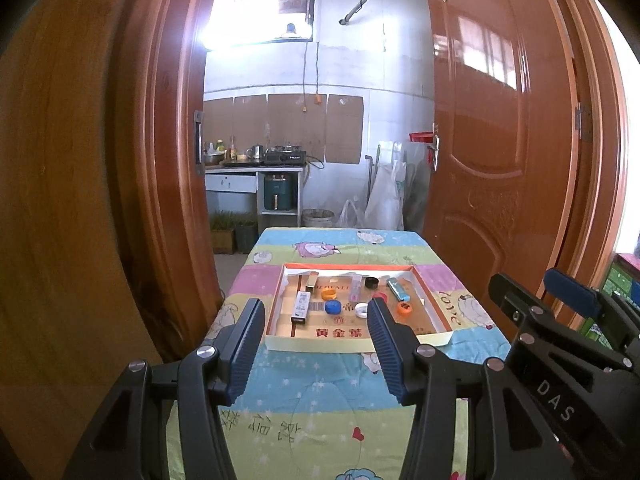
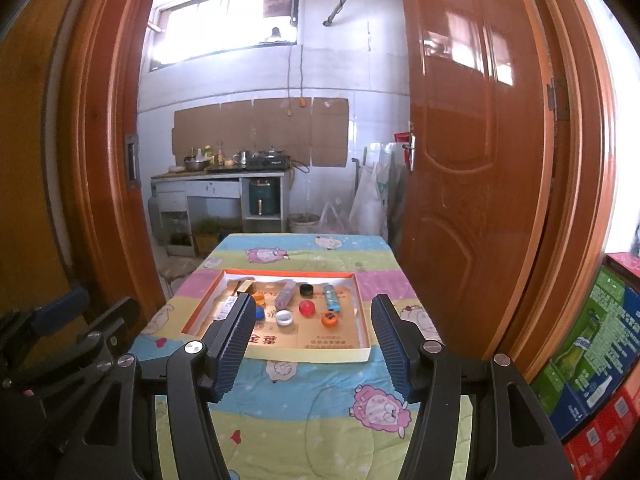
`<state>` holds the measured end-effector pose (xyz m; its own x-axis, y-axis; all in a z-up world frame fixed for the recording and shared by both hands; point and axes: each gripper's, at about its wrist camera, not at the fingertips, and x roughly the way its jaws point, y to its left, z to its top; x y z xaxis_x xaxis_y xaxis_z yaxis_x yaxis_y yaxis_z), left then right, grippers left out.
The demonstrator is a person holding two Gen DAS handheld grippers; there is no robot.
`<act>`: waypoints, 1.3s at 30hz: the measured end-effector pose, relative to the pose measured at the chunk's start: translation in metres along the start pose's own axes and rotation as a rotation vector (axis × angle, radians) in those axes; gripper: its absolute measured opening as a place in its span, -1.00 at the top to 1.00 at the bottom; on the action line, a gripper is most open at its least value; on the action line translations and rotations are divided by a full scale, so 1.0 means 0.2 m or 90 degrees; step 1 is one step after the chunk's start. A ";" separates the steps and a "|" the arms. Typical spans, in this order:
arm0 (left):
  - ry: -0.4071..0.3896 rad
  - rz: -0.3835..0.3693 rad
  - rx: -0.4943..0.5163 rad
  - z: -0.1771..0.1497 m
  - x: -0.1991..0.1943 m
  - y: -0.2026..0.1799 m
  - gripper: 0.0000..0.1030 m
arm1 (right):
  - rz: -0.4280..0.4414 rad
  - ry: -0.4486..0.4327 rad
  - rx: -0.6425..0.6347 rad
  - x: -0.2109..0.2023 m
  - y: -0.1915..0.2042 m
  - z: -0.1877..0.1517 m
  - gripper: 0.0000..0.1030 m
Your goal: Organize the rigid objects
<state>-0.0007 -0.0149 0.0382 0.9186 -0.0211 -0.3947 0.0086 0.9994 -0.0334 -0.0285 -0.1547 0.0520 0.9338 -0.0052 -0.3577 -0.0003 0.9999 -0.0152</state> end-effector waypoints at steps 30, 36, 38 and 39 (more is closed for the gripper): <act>0.034 -0.001 0.010 -0.04 0.00 0.02 -0.03 | 0.008 0.032 -0.001 -0.02 0.00 -0.04 -0.20; 0.037 0.000 0.011 -0.06 0.00 0.02 -0.03 | 0.009 0.033 -0.001 -0.03 -0.01 -0.04 -0.20; 0.037 0.000 0.012 -0.06 0.00 0.02 -0.03 | 0.008 0.034 -0.002 -0.03 -0.01 -0.04 -0.20; 0.037 -0.001 0.012 -0.06 0.00 0.02 -0.03 | 0.009 0.034 -0.001 -0.03 -0.01 -0.04 -0.20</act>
<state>-0.0057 -0.0121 0.0279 0.8943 -0.0232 -0.4469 0.0173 0.9997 -0.0173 -0.0366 -0.1563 0.0458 0.9136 0.0078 -0.4065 -0.0138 0.9998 -0.0119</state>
